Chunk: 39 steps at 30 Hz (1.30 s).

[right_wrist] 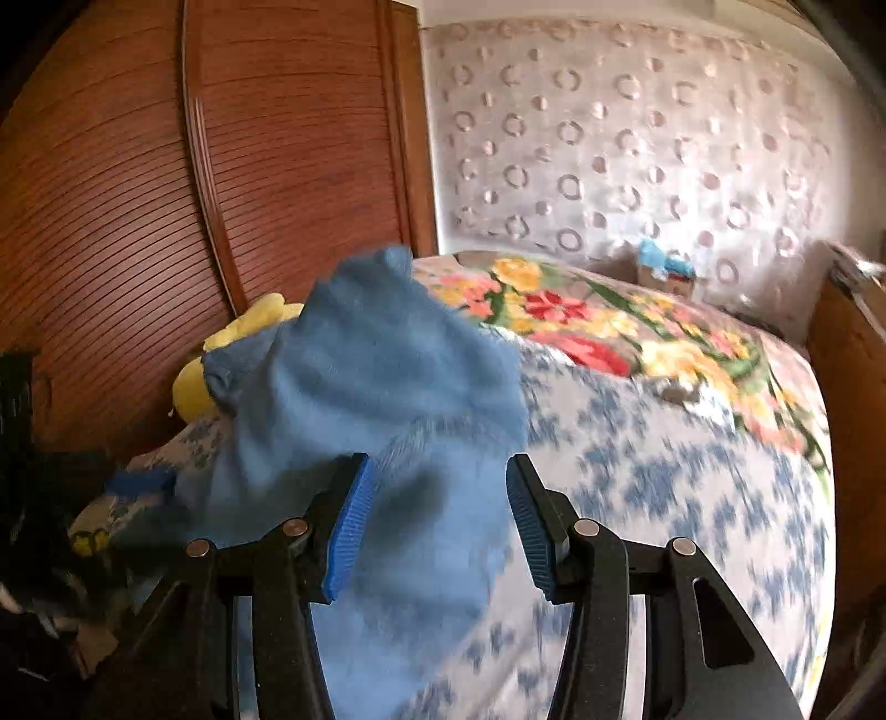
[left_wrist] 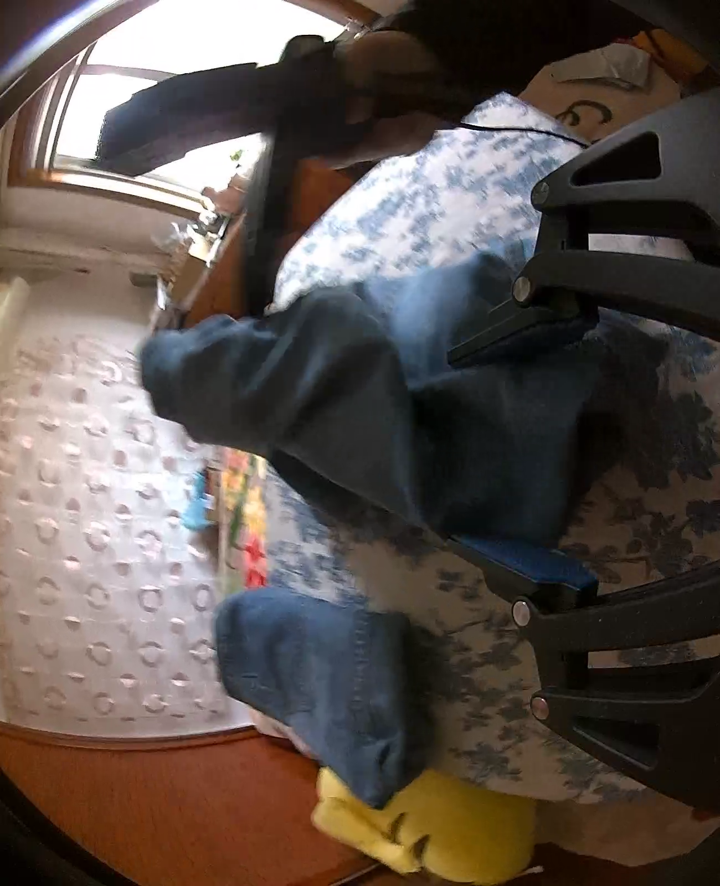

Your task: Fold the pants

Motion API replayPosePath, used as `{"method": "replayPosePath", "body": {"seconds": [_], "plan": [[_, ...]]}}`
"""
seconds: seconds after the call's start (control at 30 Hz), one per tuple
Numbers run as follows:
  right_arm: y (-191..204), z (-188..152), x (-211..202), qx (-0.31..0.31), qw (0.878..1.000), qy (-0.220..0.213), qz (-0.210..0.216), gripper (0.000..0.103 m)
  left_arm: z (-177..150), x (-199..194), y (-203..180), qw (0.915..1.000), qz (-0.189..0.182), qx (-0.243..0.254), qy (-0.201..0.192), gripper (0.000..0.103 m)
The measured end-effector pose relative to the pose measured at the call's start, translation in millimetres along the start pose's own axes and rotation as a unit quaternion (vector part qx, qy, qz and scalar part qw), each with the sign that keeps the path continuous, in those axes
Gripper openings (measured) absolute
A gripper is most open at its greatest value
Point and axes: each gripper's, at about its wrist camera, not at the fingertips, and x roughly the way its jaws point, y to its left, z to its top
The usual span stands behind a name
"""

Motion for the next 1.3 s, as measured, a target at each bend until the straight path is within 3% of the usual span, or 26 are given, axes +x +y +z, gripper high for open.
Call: {"method": "replayPosePath", "body": {"seconds": [0.1, 0.3, 0.37, 0.43, 0.53, 0.67, 0.87, 0.9, 0.97, 1.03, 1.1, 1.3], "plan": [[0, 23, 24, -0.009, 1.0, 0.002, 0.004, 0.051, -8, 8, 5, 0.9998, 0.007, -0.006, 0.017, 0.06], [-10, 40, 98, -0.054, 0.997, 0.056, 0.013, 0.051, -18, 22, 18, 0.9992, 0.004, -0.023, 0.032, 0.06], [-14, 46, 115, -0.044, 0.996, 0.069, 0.022, 0.049, -20, 24, 20, 0.999, 0.002, -0.028, 0.034, 0.06], [-19, 56, 133, -0.038, 0.995, 0.079, 0.04, 0.024, -22, 24, 22, 0.9989, -0.001, -0.032, 0.033, 0.06], [-26, 63, 139, -0.039, 0.995, 0.075, 0.046, 0.003, -22, 25, 22, 0.9987, -0.006, -0.035, 0.037, 0.06], [-40, 72, 145, -0.028, 0.998, 0.049, 0.013, 0.002, -24, 25, 22, 0.9986, -0.004, -0.038, 0.037, 0.06], [-44, 66, 150, -0.007, 0.998, 0.059, 0.019, 0.003, -26, 20, 28, 0.9982, -0.013, -0.047, 0.034, 0.06], [-45, 67, 146, -0.003, 0.998, 0.055, 0.019, 0.003, -25, 19, 29, 0.9984, -0.014, -0.046, 0.03, 0.06], [-45, 64, 132, 0.004, 0.999, 0.049, 0.012, 0.018, -23, 16, 28, 0.9986, -0.014, -0.043, 0.025, 0.06], [-48, 58, 117, 0.019, 0.999, 0.042, 0.013, 0.048, -22, 13, 27, 0.9988, -0.013, -0.041, 0.024, 0.06], [-55, 47, 103, 0.04, 0.998, 0.035, 0.024, 0.069, -21, 13, 29, 0.9988, -0.013, -0.04, 0.023, 0.06], [-60, 12, 97, 0.07, 0.994, 0.067, 0.05, 0.076, -22, 0, 30, 0.999, -0.013, -0.042, 0.008, 0.06]]}}
